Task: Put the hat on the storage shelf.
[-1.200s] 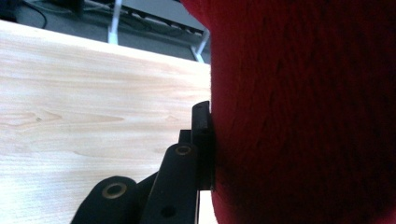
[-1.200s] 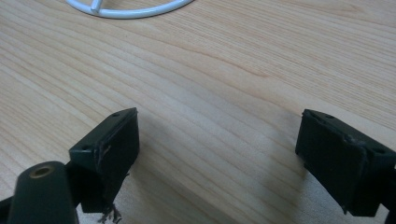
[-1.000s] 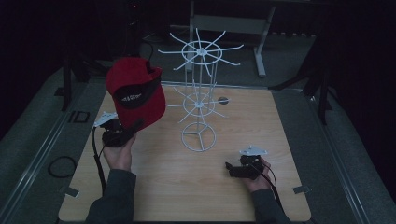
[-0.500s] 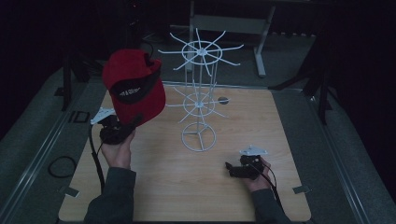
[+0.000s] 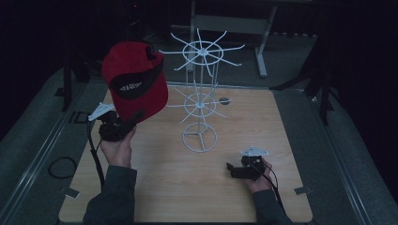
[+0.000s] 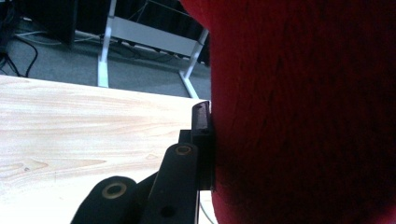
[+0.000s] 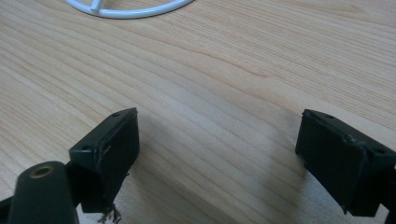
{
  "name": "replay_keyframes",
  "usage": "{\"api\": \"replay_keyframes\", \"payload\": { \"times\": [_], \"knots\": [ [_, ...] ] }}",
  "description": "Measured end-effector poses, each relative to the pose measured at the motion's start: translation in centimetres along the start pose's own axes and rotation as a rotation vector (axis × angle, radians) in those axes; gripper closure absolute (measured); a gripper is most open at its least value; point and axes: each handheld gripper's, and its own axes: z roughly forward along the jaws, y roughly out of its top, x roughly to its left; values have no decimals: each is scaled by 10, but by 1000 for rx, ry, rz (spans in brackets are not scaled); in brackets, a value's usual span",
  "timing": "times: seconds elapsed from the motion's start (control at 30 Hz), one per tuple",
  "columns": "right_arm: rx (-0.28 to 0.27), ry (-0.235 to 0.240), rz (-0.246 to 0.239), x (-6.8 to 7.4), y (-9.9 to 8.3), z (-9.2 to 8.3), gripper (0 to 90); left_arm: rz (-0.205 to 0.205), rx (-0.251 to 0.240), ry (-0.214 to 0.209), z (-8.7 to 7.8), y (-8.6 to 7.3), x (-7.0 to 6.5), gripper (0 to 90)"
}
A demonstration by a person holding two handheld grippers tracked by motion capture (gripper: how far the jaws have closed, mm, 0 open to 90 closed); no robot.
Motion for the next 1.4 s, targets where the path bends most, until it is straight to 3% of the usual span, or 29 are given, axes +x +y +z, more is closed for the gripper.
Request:
{"api": "replay_keyframes", "payload": {
  "times": [0.77,1.4],
  "knots": [
    [0,0,0,0,0,0,133,4,-56,-49,-21,26,-18,841],
    [2,2,0,0,0,0,133,33,-98,-72,-33,30,-32,841]
  ]
}}
